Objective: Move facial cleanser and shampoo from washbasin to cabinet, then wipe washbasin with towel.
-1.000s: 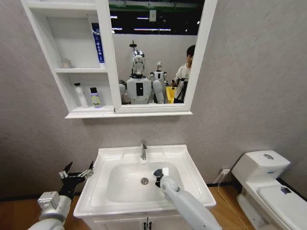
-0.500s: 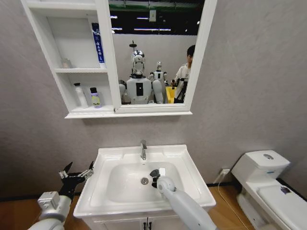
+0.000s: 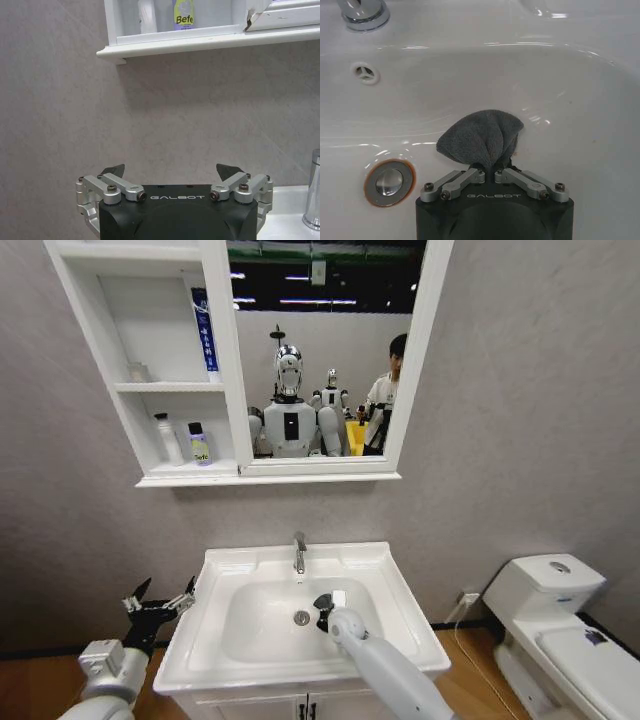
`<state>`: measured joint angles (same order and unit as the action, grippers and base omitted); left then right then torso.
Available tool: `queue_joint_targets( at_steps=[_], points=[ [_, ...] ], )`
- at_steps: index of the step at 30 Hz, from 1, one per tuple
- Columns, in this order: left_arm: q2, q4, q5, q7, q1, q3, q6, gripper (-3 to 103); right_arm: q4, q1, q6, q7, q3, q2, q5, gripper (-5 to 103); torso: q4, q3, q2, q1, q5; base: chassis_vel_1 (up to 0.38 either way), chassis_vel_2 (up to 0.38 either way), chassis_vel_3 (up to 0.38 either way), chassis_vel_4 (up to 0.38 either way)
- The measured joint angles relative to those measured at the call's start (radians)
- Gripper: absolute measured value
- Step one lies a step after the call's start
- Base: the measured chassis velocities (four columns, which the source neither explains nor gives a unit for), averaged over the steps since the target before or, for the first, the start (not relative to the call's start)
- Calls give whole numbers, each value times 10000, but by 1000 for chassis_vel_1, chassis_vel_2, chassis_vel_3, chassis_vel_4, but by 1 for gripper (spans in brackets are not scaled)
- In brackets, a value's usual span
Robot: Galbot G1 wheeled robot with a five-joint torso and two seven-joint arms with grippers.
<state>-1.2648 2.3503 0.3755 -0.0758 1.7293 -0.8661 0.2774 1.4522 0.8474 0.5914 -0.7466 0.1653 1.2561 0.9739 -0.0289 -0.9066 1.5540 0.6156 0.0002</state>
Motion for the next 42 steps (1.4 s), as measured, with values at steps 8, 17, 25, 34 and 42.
queue_joint_targets(
  at_steps=[8,17,25,34,42],
  points=[
    [0,0,-1,0,0,0,0,100,873,317,21,-221,-482,-832,-141,3,-1,0,0,0,0,0,0,0,0],
    [0,0,0,0,0,0,0,100,1476,279,14,-207,-661,-1476,-313,3,-3,0,0,1,-3,0,0,0,0],
    [0,0,0,0,0,0,0,100,1003,305,-14,-72,-507,-978,-286,3,-3,0,0,0,-2,0,0,0,0],
    [0,0,0,-1,0,0,0,100,-157,58,-299,377,-170,74,-584,3,0,-1,0,1,-3,0,0,0,0],
    [0,0,0,0,0,0,-1,100,-745,-65,-377,830,75,658,-880,3,-3,-1,0,1,-3,0,0,0,0]
  ],
)
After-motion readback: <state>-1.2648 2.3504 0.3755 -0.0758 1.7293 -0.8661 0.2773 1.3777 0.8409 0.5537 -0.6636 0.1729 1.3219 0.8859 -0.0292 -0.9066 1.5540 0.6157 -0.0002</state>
